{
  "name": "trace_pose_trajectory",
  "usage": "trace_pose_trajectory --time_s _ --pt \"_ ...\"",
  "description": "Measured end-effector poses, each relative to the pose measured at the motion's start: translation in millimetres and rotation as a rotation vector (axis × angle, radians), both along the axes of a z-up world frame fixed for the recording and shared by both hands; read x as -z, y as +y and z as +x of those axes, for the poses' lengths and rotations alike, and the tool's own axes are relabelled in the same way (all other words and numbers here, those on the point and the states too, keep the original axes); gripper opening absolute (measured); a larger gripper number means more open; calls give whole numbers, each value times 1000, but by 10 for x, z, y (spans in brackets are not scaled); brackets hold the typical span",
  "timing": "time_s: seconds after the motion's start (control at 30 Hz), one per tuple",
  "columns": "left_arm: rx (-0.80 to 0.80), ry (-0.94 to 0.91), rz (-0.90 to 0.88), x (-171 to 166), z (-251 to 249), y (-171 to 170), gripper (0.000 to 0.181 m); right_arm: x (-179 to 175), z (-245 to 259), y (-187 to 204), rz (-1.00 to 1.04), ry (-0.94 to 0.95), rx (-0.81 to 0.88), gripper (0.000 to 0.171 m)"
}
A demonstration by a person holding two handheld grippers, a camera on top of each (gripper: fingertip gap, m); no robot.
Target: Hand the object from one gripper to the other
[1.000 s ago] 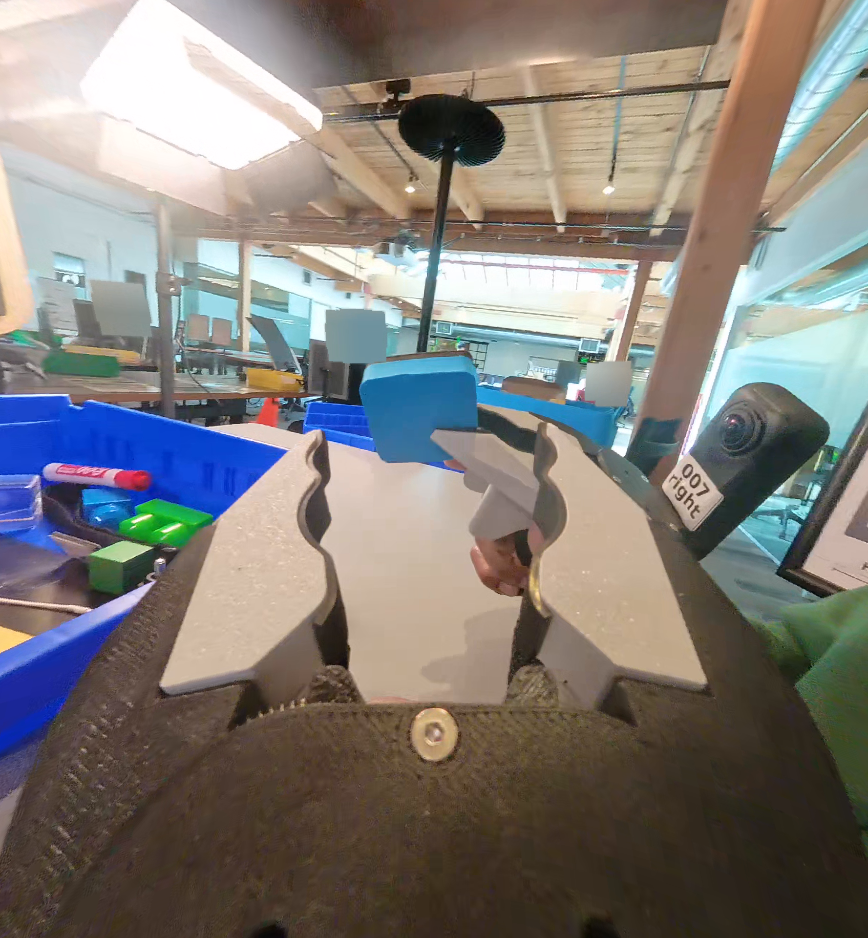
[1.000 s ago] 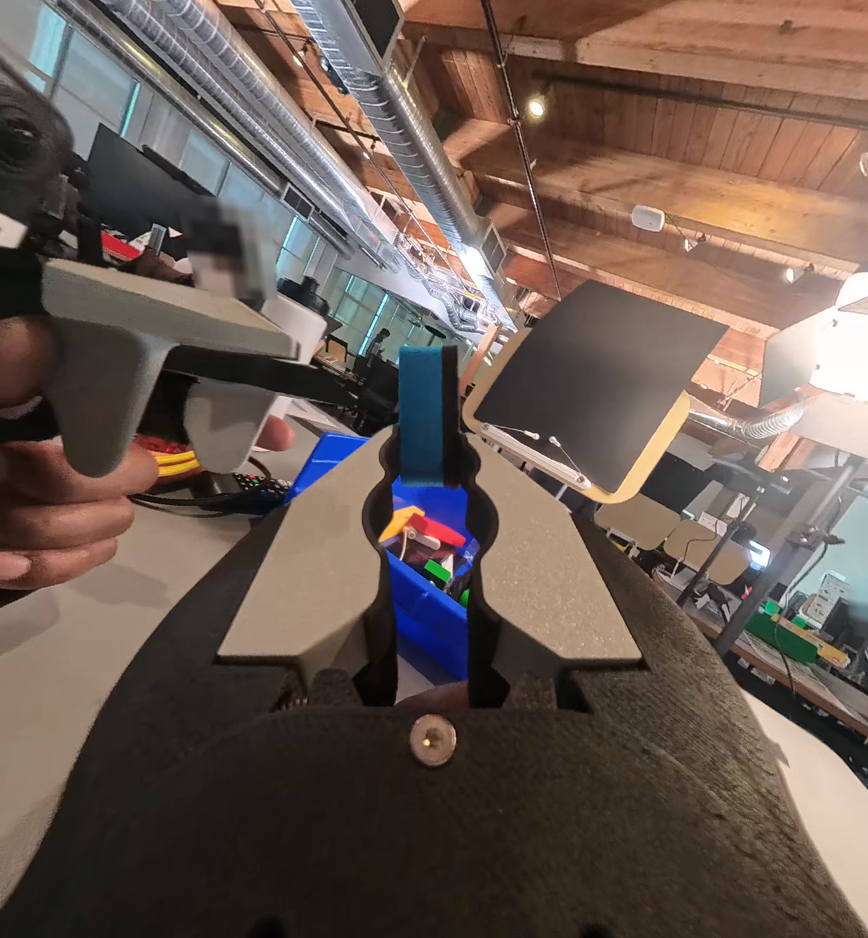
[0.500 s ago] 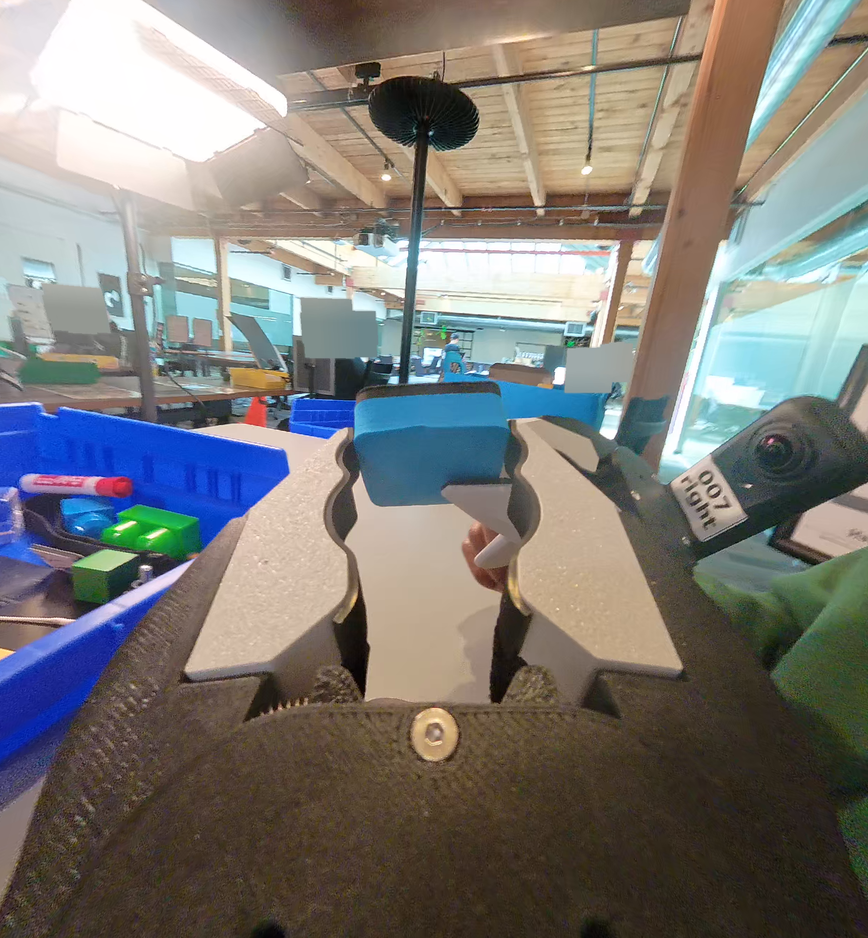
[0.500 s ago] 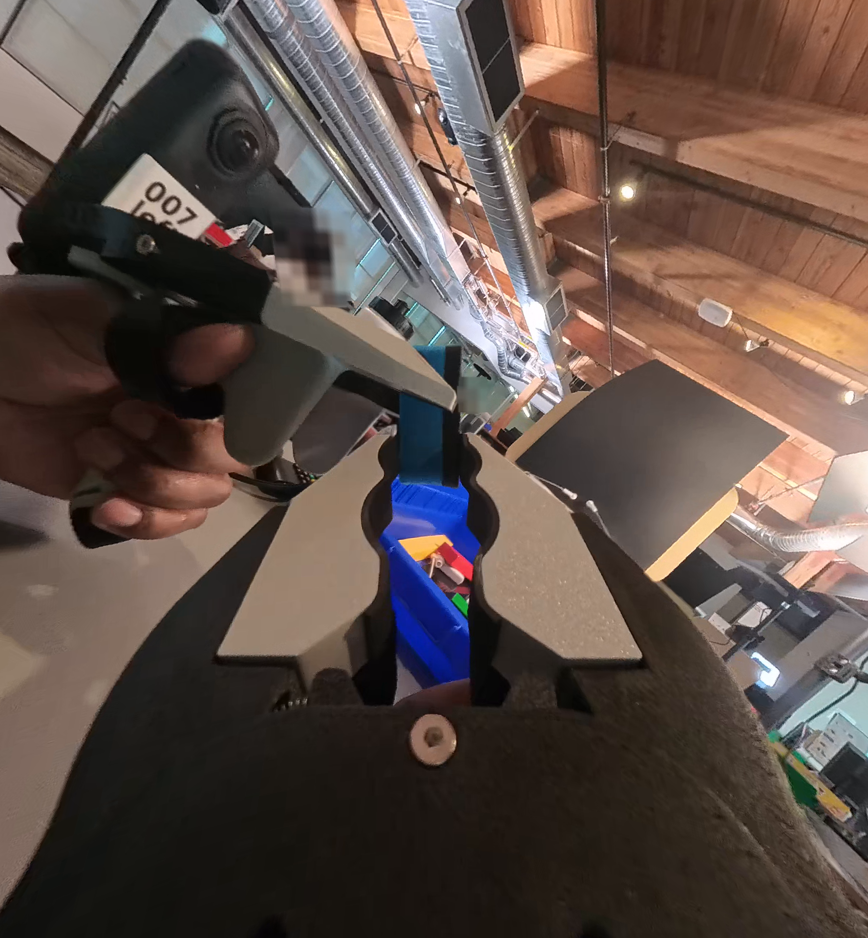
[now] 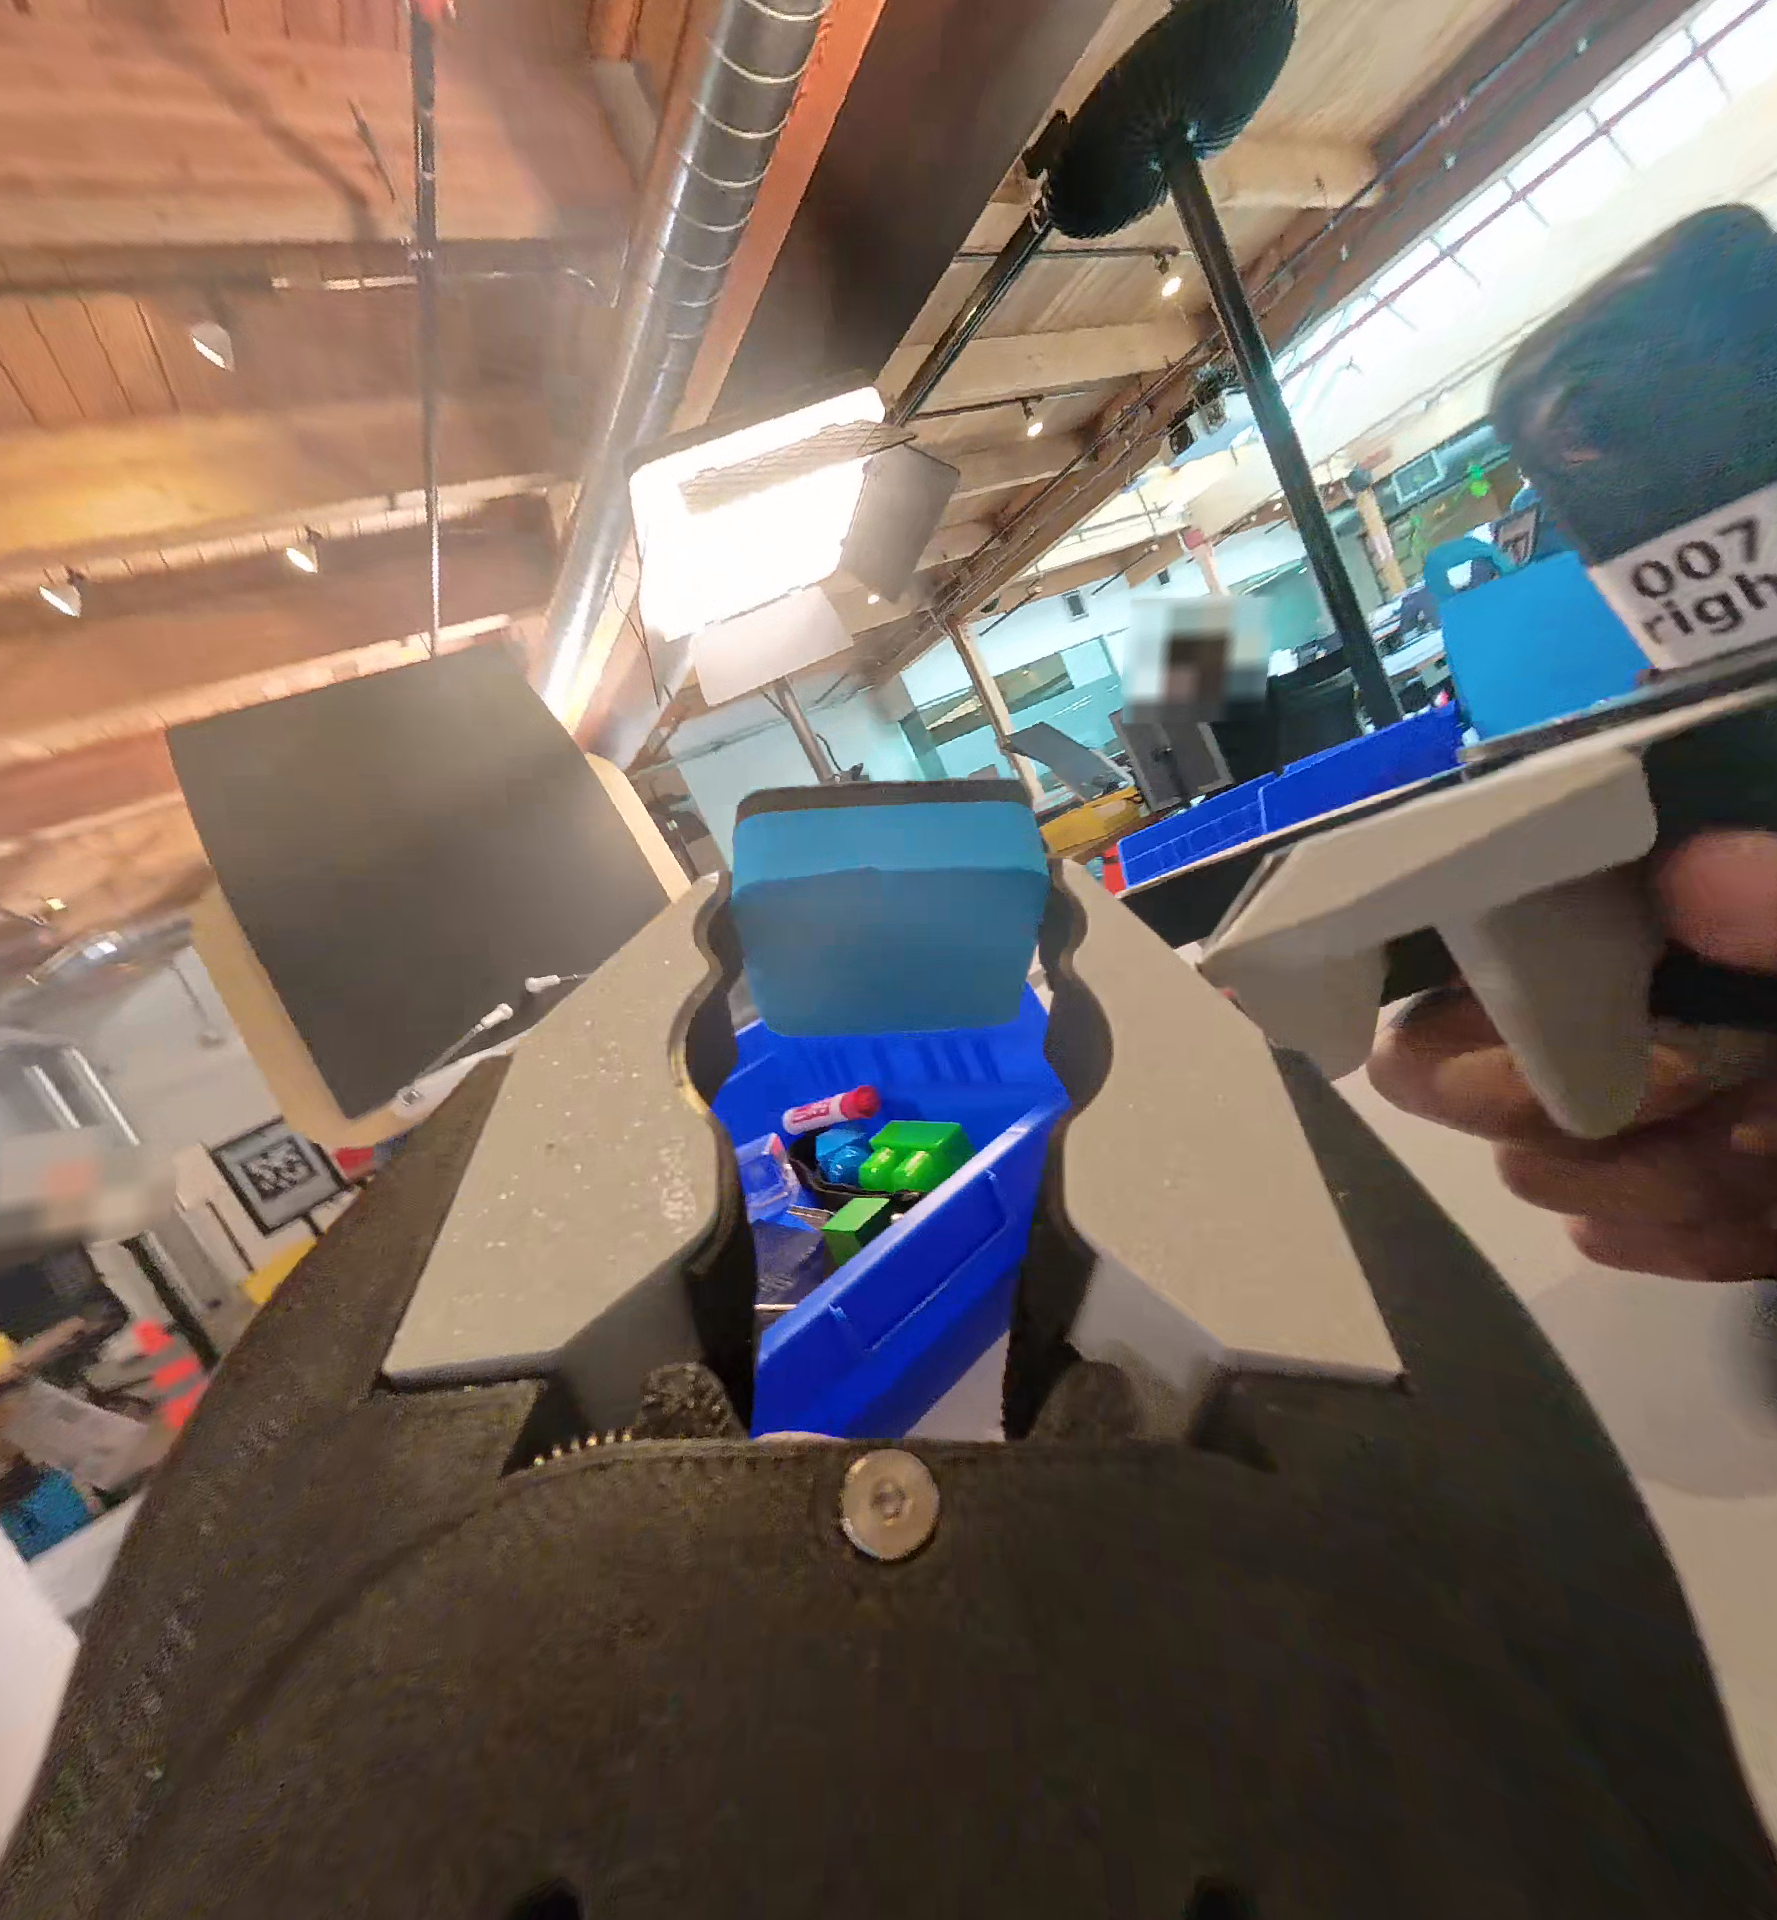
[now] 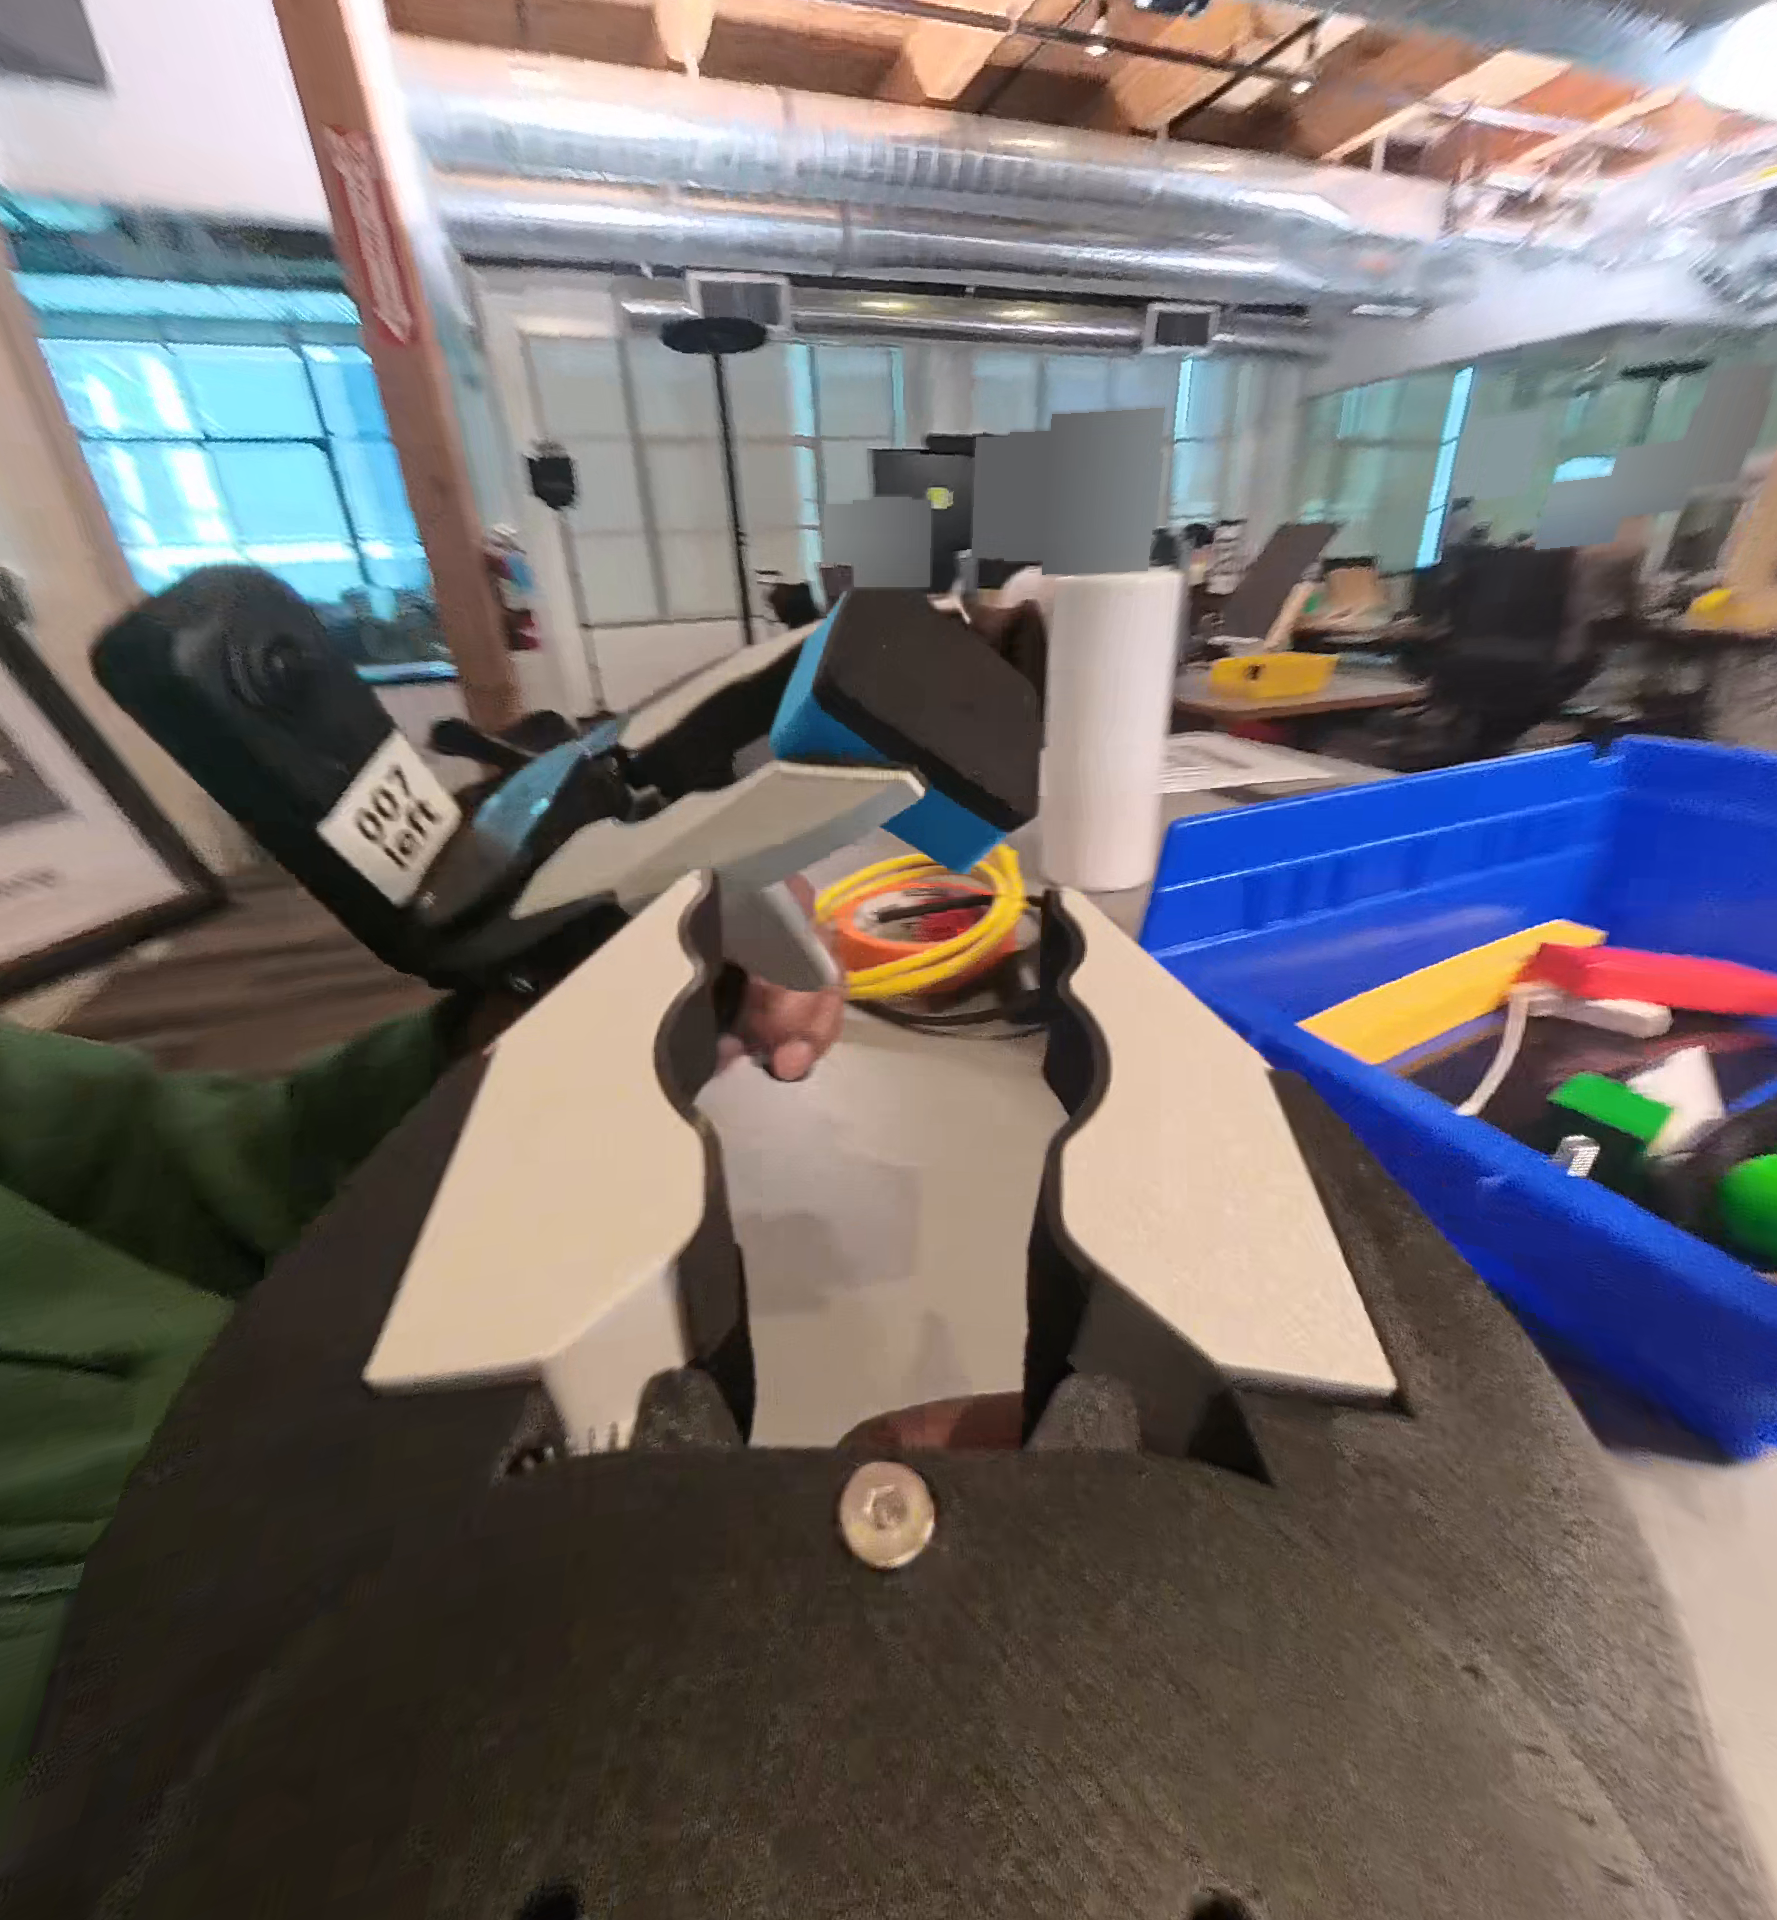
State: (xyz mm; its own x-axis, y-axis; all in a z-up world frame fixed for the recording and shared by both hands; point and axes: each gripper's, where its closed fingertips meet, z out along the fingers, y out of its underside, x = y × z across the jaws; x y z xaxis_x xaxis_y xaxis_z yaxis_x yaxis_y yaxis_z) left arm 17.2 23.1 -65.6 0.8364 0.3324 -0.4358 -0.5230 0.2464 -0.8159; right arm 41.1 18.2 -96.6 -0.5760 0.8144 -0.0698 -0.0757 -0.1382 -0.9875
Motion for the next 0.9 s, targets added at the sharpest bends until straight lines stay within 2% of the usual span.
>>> trace_pose_trajectory --time_s 0.17,0.3,0.47,0.53,0.6,0.73,0.9 --pt "-44 115 -1 3 92 12 58 -73 43 26 -212 -83 -134 78" --pt "-41 200 -5 18 210 30 59 -114 74 42 -339 -136 -225 80" --pt "-52 307 -27 73 334 77 59 -75 89 -26 -330 -166 -260 80" --pt "-53 332 -34 90 368 91 58 -71 91 -41 -305 -151 -246 73" --pt "-44 336 -38 102 389 102 59 -71 72 -7 -266 -115 -194 56" --pt "-30 261 -94 179 310 166 59 -95 -1 131 -100 3 21 55" --pt "44 12 -209 347 113 252 60 -196 -61 492 203 203 464 55"
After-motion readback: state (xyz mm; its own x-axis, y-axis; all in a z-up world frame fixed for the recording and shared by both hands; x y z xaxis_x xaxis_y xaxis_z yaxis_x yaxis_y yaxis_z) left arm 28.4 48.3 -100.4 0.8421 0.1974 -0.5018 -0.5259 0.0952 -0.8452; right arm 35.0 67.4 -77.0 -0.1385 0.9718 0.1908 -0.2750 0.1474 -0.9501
